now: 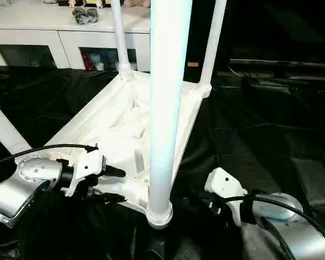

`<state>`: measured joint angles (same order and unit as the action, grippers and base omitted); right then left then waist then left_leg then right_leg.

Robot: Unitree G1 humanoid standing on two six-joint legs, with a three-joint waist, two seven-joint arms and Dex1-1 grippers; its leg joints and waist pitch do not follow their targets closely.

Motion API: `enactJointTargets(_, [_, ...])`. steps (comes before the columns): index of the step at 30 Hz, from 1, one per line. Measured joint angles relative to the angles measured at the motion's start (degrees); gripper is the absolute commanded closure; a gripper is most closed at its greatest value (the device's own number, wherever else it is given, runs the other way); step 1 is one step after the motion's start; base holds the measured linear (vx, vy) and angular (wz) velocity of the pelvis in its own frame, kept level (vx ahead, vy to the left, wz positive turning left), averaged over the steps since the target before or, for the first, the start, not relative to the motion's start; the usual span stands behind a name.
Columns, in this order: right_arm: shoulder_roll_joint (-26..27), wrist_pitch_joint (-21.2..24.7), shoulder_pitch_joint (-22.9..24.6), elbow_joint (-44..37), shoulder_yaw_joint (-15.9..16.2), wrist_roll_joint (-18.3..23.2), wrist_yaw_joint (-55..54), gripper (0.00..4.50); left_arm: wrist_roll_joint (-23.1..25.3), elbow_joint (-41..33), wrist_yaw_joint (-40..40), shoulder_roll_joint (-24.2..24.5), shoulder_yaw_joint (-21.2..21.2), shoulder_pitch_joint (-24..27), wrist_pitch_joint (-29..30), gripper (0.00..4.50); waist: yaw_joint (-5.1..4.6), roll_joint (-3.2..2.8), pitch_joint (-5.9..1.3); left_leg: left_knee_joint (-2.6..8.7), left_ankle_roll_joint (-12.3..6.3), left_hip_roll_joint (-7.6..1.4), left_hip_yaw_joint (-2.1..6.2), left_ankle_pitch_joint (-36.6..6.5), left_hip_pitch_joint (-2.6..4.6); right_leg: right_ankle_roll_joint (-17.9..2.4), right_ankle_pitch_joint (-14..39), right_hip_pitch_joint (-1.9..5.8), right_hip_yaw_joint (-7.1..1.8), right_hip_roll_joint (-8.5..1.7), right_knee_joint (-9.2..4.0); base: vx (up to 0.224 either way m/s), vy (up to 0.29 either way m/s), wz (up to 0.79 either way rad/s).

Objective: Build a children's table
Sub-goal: Rotate table base

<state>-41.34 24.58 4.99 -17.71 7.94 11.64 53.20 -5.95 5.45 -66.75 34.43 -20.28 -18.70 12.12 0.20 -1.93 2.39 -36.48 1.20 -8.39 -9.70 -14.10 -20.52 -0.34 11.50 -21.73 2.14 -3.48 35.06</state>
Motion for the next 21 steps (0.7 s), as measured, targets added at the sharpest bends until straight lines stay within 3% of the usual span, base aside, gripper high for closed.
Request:
enactJointTargets(15, [-1.43, -1.05, -1.25, 1.34, 0.64, -0.12, 2.26, 1.38, -0.11, -0.09, -2.44, 0.09, -0.45, 0.0, -1.41, 2.74, 0.02, 0.25, 0.12, 0.04, 0.0, 0.0, -0.01, 0.0, 0.0, 0.04, 0.03, -0.02, 0.0, 0.0, -0.01, 0.0, 0.0, 0.0])
enactJointTargets(21, [-1.53, -1.55, -2.5, 2.37, 0.67, -0.26, 2.33, 1.38, -0.8, 0.48, -5.22, -0.16, -1.06, -1.05, -1.08, 2.61, 0.14, 0.27, 0.13, 0.05, 0.0, -0.01, -0.02, 0.0, -0.1, 0.04, 0.07, -0.09, 0.01, 0.0, -0.06, 0.0, 0.0, 0.0])
